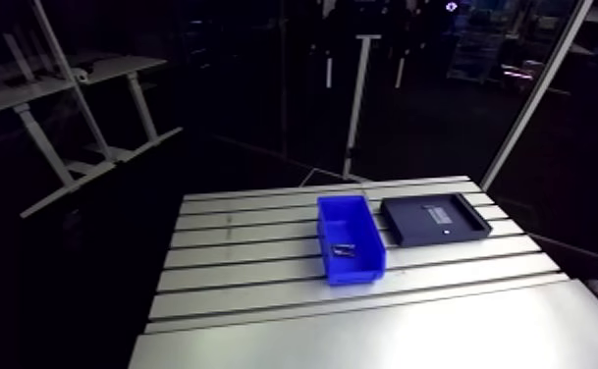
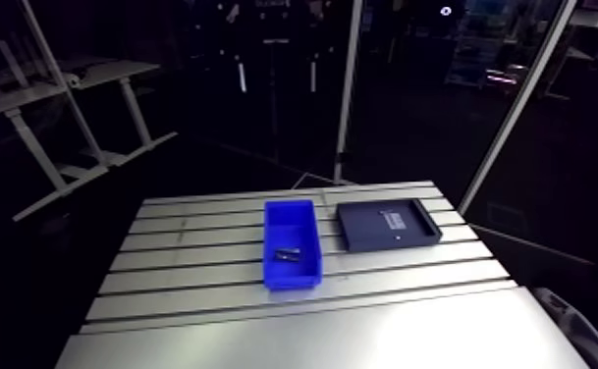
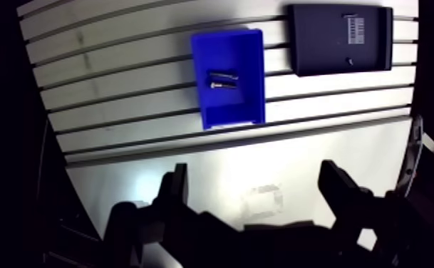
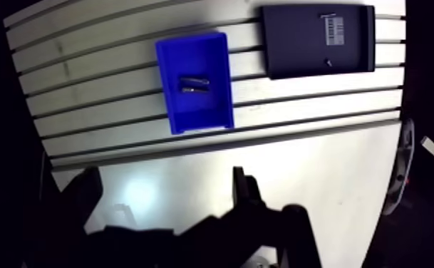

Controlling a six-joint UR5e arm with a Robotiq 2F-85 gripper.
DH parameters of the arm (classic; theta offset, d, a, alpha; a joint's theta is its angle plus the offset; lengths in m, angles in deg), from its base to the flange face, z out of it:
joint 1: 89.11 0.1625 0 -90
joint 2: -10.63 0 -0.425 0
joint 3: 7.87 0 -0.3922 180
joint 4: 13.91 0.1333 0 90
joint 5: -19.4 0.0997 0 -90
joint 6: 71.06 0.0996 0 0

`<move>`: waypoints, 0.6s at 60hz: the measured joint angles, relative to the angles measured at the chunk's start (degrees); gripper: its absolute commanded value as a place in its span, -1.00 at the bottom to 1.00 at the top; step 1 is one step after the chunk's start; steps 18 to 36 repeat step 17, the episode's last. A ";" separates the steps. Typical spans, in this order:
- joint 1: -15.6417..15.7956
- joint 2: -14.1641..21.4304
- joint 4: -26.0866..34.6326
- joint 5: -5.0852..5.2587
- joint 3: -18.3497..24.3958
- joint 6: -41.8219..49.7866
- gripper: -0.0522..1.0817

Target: Pick up the M10 bolt from the tray and put it into the blue bin.

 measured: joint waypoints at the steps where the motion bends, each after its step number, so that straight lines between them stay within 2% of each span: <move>1: 0.01 0.01 0.03 0.00 0.03 0.00 -0.90; 36: 0.17 0.07 0.87 0.06 1.02 -0.02 -0.90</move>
